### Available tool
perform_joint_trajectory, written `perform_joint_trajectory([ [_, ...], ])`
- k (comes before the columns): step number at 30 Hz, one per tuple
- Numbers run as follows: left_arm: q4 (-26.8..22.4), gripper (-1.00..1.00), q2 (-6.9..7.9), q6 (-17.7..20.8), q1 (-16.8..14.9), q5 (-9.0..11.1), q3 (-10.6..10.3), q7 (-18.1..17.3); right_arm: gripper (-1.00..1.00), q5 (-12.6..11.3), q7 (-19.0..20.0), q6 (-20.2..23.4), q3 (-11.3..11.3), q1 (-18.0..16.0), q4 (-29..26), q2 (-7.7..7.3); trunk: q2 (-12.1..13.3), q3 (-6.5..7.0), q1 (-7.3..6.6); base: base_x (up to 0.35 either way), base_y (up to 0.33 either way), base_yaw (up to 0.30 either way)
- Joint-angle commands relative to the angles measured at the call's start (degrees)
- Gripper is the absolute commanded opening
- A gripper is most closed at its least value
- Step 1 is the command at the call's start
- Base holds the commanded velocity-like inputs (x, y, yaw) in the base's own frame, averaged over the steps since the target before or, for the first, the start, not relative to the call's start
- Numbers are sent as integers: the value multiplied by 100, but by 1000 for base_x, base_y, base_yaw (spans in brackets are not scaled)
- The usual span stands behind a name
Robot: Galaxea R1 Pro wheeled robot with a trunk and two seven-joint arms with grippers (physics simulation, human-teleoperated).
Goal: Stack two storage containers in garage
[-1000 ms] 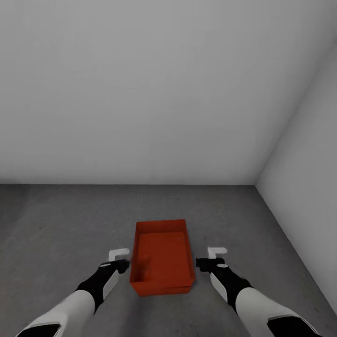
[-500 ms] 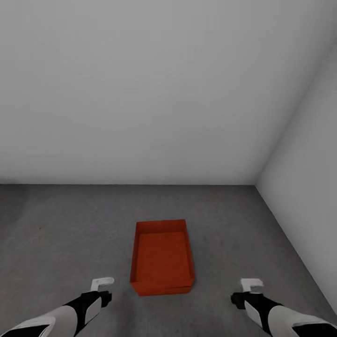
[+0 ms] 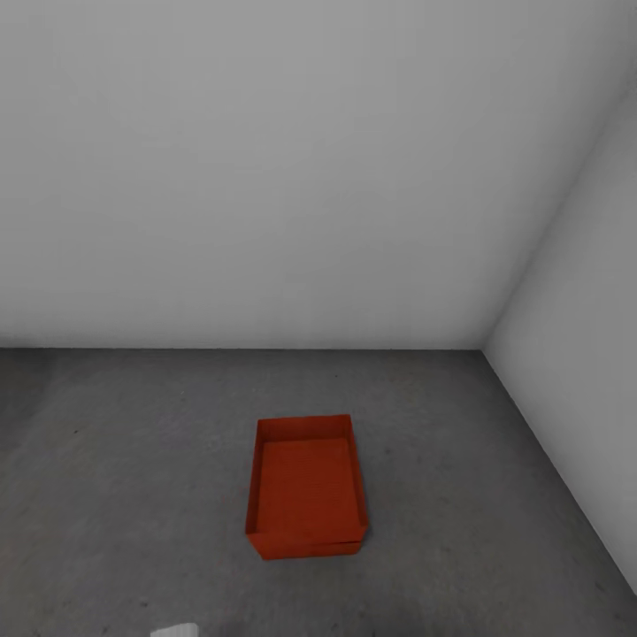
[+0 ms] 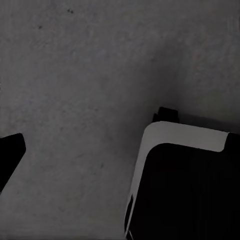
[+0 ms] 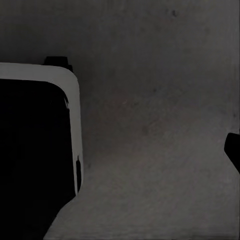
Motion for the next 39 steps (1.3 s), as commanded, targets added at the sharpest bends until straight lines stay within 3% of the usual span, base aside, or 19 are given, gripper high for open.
perform_joint_trajectory([
  [1,4,100,-1,-52,34,66,30,3,100,-42,-7,-65,52,47,17,1,-10,-8,4,0,0,0],
  [4,7,100,-7,-147,154,336,30,2,100,-38,-7,-153,53,205,17,4,-10,-8,4,0,0,0],
  [8,6,100,-31,-189,329,462,30,-4,100,-36,-6,-174,53,255,17,6,-10,-8,4,0,0,0],
  [14,8,100,-58,-190,418,496,30,2,100,-32,-6,-175,53,264,17,9,-10,-8,4,-77,0,0],
  [20,8,100,-195,-187,493,508,30,3,100,-30,-7,-172,56,265,17,14,-10,-8,4,-309,0,0],
  [39,8,100,-186,-144,557,509,30,1,100,1,-3,-166,66,265,17,48,-10,-8,4,-343,60,0],
])
